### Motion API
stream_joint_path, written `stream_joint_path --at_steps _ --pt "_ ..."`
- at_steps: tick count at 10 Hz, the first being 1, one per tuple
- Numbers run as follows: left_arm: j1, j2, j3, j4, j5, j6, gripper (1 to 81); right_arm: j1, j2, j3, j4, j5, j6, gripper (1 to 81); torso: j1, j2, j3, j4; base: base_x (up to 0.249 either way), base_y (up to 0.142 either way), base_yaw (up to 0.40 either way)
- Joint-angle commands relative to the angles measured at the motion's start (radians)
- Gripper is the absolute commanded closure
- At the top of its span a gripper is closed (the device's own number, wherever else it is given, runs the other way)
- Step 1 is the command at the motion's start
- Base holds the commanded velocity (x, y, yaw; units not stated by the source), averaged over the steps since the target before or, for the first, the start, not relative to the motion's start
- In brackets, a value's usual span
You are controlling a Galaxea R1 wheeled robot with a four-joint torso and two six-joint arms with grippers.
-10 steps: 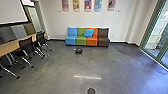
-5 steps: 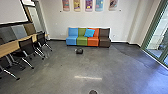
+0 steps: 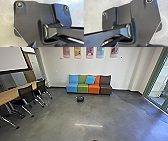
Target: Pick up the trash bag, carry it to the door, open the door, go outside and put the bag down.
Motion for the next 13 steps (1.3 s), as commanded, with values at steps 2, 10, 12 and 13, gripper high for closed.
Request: stream_joint_path --at_steps 2,10,12,13 --pt "-0.028 -0.004 0.003 -0.001 0.06 0.007 1.0 0.028 -0.003 0.008 0.002 -0.059 -0.004 1.0 0.0 0.0 0.0 0.0 0.134 0.076 0.0" --pt "-0.028 -0.002 0.003 -0.002 0.048 0.007 1.0 0.022 0.006 -0.007 0.002 -0.059 -0.004 1.0 0.0 0.0 0.0 0.0 0.134 0.009 0.0" --pt "-0.028 -0.001 0.003 -0.002 0.048 0.007 1.0 0.022 0.006 -0.014 0.003 -0.059 -0.004 1.0 0.0 0.0 0.0 0.0 0.136 0.0 0.0" --pt "-0.028 -0.001 0.003 -0.002 0.048 0.007 1.0 0.023 0.007 -0.017 0.005 -0.059 -0.003 1.0 0.0 0.0 0.0 0.0 0.136 0.0 0.0"
